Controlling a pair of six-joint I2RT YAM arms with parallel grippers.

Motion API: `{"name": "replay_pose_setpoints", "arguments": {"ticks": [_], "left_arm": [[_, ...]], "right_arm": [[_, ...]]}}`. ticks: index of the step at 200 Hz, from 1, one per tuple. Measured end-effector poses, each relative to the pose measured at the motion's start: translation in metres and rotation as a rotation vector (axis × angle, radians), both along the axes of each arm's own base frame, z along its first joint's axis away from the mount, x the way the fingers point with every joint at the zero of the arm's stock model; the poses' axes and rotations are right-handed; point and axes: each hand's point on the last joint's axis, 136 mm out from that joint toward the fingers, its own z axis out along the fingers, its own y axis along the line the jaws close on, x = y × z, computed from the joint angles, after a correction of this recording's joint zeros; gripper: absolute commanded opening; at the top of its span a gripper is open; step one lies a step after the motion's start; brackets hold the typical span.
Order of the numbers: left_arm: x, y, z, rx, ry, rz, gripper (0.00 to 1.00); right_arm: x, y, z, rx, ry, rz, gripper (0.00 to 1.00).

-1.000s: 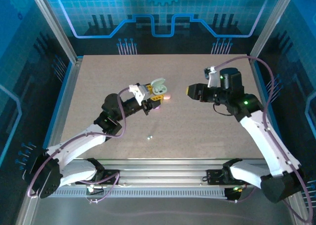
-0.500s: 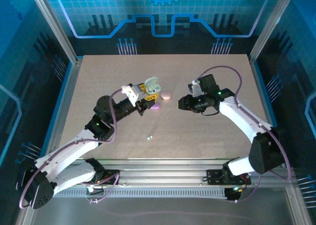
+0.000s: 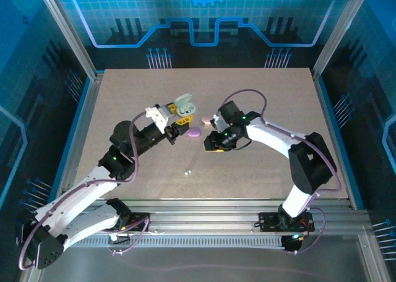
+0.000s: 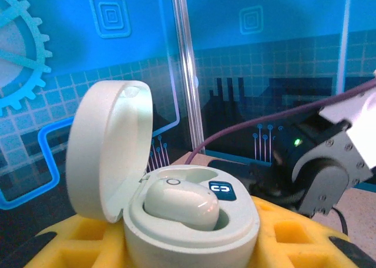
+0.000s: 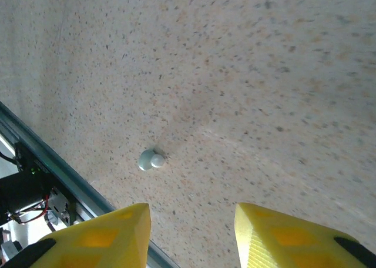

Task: Insert wireless bluetooth earbuds into charging case

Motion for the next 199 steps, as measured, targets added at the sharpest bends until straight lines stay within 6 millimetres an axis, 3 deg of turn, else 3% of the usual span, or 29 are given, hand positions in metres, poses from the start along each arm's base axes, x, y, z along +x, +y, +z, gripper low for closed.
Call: {"name": "replay_pose_setpoints", "arguments": {"ticks": [54,97,135,199], "left_arm": [[-0.006,0.006,0.009,-0.007,-0.014,0.012,0.36],[-0.006,0.007,0.009,-0.007,-0.013,0.015,0.36],[-0.006,0.007,0.008,-0.003,-0.008,0.015,0.36],[-0.006,0.007,0.008,-0.003,-0.008,0.015,0.36]], "right_arm": [[-0.021,0.049,-0.030,-0.053,0.062,0.152,0.44],[-0.031,0.080,-0.041,-0.108,0.042,0.273,0.45],[-0.036,0.092,-0.049,-0.189,0.017,0.321,0.50],[-0.048,0.098,-0.068,-0.339,-0.027,0.434,0.49]]}}
